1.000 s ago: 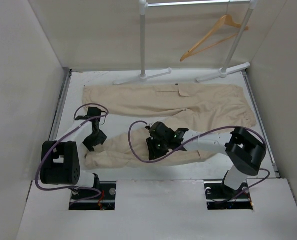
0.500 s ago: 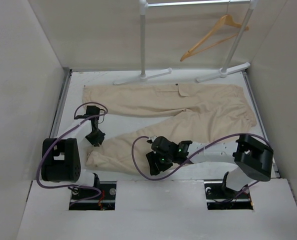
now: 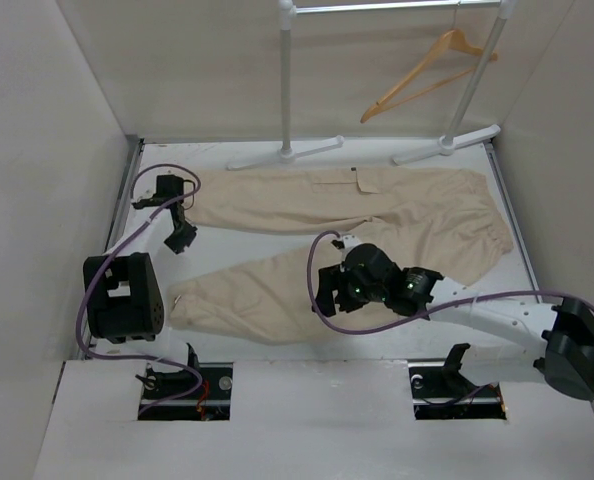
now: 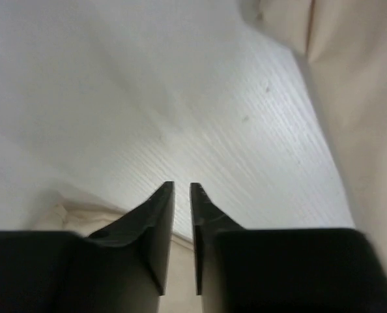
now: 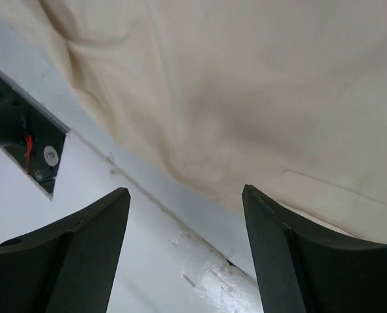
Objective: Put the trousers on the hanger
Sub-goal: Flatten out the trousers at the center of the board.
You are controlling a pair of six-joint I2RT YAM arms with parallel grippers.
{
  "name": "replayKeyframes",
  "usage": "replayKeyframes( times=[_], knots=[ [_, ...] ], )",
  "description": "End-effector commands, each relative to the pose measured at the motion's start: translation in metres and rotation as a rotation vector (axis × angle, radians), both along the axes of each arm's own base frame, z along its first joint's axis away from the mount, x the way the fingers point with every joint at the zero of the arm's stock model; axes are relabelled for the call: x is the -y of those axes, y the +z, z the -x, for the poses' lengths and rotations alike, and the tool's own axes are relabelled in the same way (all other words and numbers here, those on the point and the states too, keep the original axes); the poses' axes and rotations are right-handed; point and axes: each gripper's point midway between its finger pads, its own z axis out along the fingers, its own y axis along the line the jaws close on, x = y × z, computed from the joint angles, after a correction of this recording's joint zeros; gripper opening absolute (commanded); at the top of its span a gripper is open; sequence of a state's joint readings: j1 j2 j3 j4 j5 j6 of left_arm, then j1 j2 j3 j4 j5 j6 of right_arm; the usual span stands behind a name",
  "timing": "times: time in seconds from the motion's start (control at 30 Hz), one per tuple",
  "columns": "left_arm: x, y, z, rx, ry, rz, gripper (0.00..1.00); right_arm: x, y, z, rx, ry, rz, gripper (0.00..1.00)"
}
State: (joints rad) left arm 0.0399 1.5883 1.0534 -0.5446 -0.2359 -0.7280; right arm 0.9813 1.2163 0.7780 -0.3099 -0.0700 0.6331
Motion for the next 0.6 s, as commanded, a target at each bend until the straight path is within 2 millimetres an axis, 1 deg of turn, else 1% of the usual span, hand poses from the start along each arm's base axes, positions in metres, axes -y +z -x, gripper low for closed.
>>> replayKeyframes(
  times=[0.0,0.03,0.07,0.13,0.17,0.23,0.3,0.37,0.43,0.5,0.53,0.57],
  knots=[
    [-0.025,0.021,-0.013,0.041,0.027,-0.069,0.24,0.013,-0.012,-0.003,-0.013,-0.039,0.025,0.76],
    [-0.027,0.022,-0.011,0.032,0.026,-0.07,0.32,0.014,-0.013,-0.004,-0.015,-0.045,0.023,0.76],
    [-0.026,0.018,-0.004,0.008,0.022,-0.064,0.38,0.016,-0.013,-0.004,-0.014,-0.048,0.018,0.76],
    [-0.024,0.009,0.019,-0.068,0.022,-0.065,0.44,0.018,-0.013,-0.003,-0.012,-0.05,0.014,0.76],
    [-0.024,0.003,0.03,-0.097,0.025,-0.07,0.45,0.019,-0.013,-0.003,-0.011,-0.054,0.01,0.76],
    [-0.022,-0.009,0.053,-0.134,0.039,-0.061,0.46,0.021,-0.011,-0.004,-0.006,-0.058,-0.001,0.76],
    [-0.019,-0.018,0.066,-0.151,0.057,-0.05,0.46,0.022,-0.008,-0.004,-0.001,-0.06,-0.018,0.76],
    [-0.016,-0.029,0.076,-0.164,0.078,-0.04,0.46,0.021,-0.004,-0.003,0.0,-0.057,-0.037,0.76],
    [-0.016,-0.037,0.079,-0.162,0.102,-0.034,0.46,0.019,-0.001,0.0,-0.008,-0.049,-0.057,0.76],
    [-0.021,-0.044,0.077,-0.149,0.122,-0.043,0.45,0.018,0.0,0.004,-0.021,-0.041,-0.07,0.76],
    [-0.025,-0.049,0.076,-0.148,0.134,-0.048,0.43,0.017,0.001,0.005,-0.026,-0.042,-0.078,0.76],
    [-0.027,-0.053,0.076,-0.154,0.142,-0.048,0.37,0.018,0.0,0.006,-0.031,-0.045,-0.081,0.76]
  ],
)
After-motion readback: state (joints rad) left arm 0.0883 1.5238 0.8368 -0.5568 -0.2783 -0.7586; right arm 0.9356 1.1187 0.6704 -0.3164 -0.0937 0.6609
